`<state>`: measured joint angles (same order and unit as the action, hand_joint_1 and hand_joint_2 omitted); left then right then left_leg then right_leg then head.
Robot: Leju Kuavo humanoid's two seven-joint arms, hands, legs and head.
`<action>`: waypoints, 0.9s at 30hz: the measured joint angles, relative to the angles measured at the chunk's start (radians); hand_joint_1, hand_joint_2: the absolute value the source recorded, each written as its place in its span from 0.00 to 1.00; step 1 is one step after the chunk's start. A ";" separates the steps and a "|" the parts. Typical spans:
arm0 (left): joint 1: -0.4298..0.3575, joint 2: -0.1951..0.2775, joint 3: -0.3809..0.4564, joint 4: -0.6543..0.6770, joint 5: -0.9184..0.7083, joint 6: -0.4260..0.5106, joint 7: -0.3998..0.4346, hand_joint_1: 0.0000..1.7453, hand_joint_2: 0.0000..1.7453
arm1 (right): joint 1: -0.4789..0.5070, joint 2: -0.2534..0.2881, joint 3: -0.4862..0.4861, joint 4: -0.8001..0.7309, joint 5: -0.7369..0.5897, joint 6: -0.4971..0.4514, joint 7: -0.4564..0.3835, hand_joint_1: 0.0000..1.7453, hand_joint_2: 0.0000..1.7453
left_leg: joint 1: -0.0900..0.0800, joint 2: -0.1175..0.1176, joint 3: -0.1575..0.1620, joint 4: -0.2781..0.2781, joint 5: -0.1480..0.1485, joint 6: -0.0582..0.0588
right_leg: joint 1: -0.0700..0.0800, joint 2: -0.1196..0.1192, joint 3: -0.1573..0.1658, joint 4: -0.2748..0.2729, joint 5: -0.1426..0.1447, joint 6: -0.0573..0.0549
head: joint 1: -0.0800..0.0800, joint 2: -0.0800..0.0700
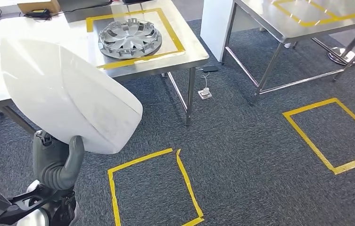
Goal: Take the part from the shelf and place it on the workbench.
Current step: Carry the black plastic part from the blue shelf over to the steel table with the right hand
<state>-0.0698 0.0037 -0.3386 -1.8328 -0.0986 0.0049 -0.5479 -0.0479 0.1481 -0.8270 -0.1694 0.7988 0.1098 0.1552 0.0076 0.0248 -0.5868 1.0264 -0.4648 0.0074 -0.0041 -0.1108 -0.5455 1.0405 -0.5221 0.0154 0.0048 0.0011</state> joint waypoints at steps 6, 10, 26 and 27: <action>-0.015 -0.008 0.003 0.015 -0.001 -0.016 -0.003 1.00 1.00 | 0.003 0.000 -0.001 0.000 -0.013 -0.004 0.005 0.00 0.00 | 0.004 -0.082 -0.010 0.003 0.008 0.012 | -0.006 0.107 -0.130 0.259 -0.096 0.008 | 0.006 0.000; -0.030 -0.009 0.003 0.023 -0.003 -0.013 -0.004 1.00 1.00 | 0.002 -0.001 -0.001 0.000 -0.015 -0.006 -0.006 0.00 0.00 | 0.004 -0.137 -0.013 0.006 0.013 0.000 | -0.008 0.174 -0.026 0.018 0.027 -0.007 | 0.007 0.000; -0.046 -0.008 0.018 0.039 -0.003 -0.011 -0.006 1.00 1.00 | 0.001 -0.002 -0.001 0.000 -0.015 -0.005 -0.010 0.00 0.00 | -0.003 0.054 0.001 0.011 -0.007 -0.028 | 0.004 -0.002 0.002 -0.026 0.029 -0.027 | -0.003 0.000; -0.047 -0.008 0.018 0.039 -0.003 -0.011 -0.006 1.00 1.00 | 0.001 -0.002 -0.001 0.000 -0.015 -0.005 -0.010 0.00 0.00 | -0.005 0.057 0.004 0.002 -0.007 -0.019 | 0.007 -0.012 0.003 -0.025 0.028 -0.022 | -0.002 0.000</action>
<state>-0.1164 -0.0038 -0.3202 -1.7934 -0.1019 -0.0065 -0.5535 -0.0473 0.1465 -0.8282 -0.1694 0.7840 0.1045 0.1454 0.0027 0.0818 -0.5831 1.0286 -0.4718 -0.0121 0.0026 -0.1224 -0.5421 1.0150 -0.4945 -0.0069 0.0026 0.0011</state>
